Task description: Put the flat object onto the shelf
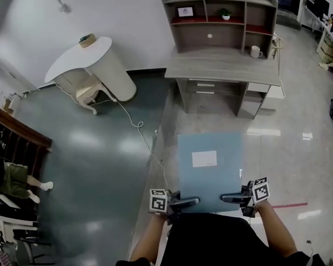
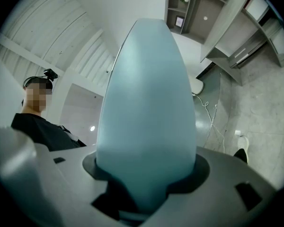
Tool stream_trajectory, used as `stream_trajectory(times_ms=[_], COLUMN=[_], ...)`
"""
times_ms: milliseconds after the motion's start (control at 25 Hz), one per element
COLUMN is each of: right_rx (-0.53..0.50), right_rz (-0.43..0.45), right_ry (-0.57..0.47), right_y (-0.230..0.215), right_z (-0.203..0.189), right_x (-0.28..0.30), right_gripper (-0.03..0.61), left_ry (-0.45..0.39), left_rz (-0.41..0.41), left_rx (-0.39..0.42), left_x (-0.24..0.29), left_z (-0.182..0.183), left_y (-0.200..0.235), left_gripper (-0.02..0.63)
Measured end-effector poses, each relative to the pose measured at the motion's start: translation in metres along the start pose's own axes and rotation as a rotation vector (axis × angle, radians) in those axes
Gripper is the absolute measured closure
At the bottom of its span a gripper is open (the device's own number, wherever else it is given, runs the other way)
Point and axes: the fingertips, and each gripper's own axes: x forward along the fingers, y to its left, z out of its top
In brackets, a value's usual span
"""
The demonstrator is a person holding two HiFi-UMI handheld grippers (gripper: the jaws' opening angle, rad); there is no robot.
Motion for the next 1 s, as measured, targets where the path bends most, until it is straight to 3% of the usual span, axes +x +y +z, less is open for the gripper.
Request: stream_trajectory(times_ms=[720,1000], right_rx=[0.018,0.016], right_rz=[-0.083,-0.121], right_ry=[-0.067,-0.081], right_y=[-0.091,-0.113], right_z=[0.225,0.283], right_x=[0.121,0.163], right_gripper=[0.301,0.304], left_ry=[0.058,0.068], left_rz=[-0.080,-0.114], left_rx=[-0.028,-0.026], left_x=[-0.071,-0.101], left_z=[0.250,0.317], left_y=[0.101,0.126], left_gripper=[0.330,0.328])
